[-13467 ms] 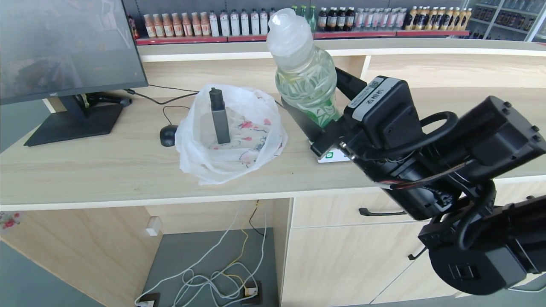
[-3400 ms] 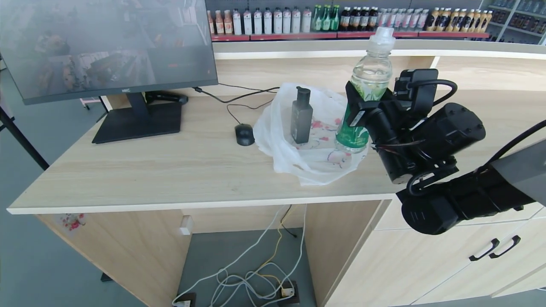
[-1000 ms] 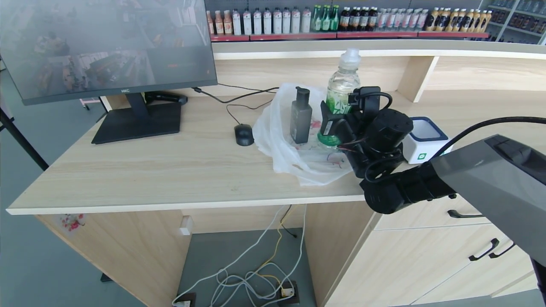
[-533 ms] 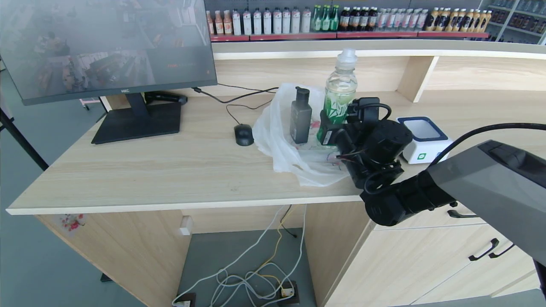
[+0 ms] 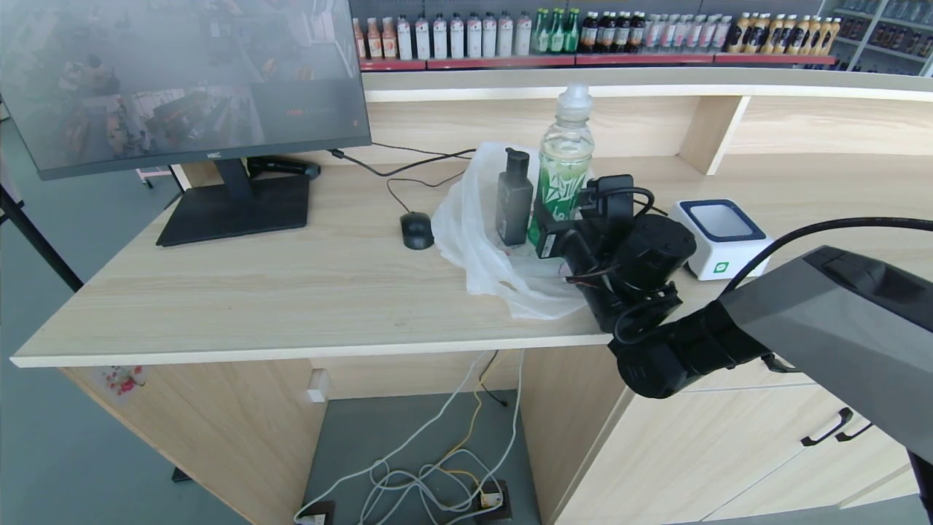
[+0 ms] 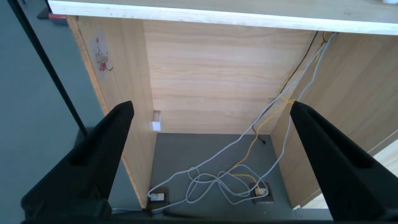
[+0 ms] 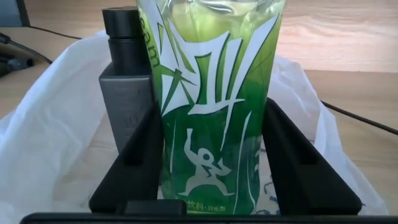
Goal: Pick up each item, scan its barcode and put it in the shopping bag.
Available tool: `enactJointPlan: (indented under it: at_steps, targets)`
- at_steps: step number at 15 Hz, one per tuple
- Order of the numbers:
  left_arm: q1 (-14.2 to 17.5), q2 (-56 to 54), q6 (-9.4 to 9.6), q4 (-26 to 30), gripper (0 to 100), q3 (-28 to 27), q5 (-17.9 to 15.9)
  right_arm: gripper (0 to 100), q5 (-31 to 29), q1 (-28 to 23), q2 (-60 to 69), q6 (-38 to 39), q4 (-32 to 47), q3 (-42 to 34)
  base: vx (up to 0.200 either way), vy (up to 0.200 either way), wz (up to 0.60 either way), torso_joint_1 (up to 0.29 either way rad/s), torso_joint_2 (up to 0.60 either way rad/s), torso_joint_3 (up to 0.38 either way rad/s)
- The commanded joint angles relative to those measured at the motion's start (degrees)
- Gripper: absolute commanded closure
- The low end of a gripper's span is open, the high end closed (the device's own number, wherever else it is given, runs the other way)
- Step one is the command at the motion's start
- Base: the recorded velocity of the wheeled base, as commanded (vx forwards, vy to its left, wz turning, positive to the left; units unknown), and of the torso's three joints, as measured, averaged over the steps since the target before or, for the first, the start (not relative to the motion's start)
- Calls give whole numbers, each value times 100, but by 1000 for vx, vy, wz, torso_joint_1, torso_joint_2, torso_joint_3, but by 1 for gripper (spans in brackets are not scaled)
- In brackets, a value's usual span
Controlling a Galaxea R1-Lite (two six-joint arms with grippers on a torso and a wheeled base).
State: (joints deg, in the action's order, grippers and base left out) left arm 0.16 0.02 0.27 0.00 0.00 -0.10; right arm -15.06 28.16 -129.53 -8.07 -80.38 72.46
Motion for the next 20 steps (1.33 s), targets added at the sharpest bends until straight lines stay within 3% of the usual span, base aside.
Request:
enactJointPlan:
  at_steps: [1, 9, 10, 16, 20]
  targets:
    - [2, -2, 0, 0, 0, 0, 1, 100, 3, -4, -38, -2, -56, -136, 0, 0, 0, 0, 0, 0]
    - [2, -2, 0, 0, 0, 0, 1, 100, 3, -100, -11, -2, -276, -373, 0, 0, 0, 0, 0, 0]
    - [2, -2, 0, 0, 0, 0, 1, 0, 11, -100, 41, -10, -311, -443, 0, 0, 0, 0, 0, 0]
    - [2, -2, 0, 0, 0, 0, 1, 0, 20, -118, 217, -19, -311, -522, 0, 0, 0, 0, 0, 0]
    - [2, -2, 0, 0, 0, 0, 1, 0, 152, -179, 920, -10, -338, -1270, 0, 0, 0, 0, 0, 0]
